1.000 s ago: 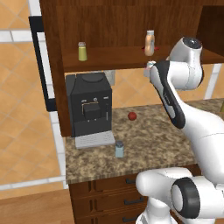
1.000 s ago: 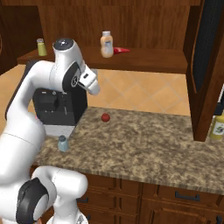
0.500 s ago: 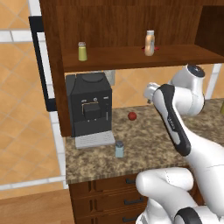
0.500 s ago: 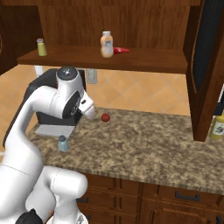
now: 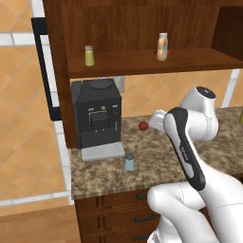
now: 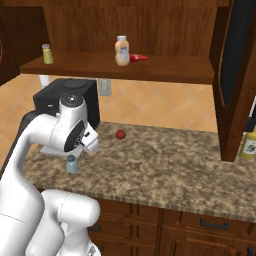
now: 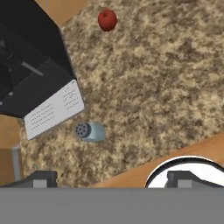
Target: Put the shaker and condiment bottle from the counter next to their counterparts in the cabinet.
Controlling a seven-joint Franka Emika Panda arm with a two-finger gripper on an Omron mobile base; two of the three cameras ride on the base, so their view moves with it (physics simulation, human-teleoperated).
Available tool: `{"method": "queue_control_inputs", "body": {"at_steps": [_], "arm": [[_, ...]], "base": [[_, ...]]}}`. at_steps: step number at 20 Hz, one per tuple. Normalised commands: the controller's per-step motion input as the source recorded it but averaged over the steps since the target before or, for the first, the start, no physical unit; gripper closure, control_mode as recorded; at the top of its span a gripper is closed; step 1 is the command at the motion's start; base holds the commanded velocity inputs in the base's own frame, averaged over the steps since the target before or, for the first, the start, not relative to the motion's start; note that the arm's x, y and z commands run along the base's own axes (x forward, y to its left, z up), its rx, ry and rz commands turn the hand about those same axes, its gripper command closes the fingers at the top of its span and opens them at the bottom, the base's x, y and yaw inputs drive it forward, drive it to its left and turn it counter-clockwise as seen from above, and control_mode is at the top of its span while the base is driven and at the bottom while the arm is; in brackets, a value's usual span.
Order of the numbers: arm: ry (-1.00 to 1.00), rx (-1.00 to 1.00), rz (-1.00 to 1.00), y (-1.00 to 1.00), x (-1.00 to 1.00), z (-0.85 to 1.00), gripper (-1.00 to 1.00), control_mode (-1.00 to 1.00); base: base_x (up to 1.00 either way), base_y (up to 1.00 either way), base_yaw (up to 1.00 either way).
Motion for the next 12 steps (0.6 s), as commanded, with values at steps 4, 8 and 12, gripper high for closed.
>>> {"method": "queue_control_inputs", "body": {"at_steps": [4, 8, 12], "arm": [[0.18, 0.0, 0.14, 0.2, -0.35, -0.3, -1.0, -1.0], [0.2, 0.02, 0.12, 0.29, -0.21, -0.17, -1.0, -1.0], [0.13, -0.02, 0.15, 0.58, 0.05, -0.01, -1.0, -1.0]], "base": [[0.0, 0.0, 0.0], [0.0, 0.0, 0.0], [0.0, 0.0, 0.0]]}}
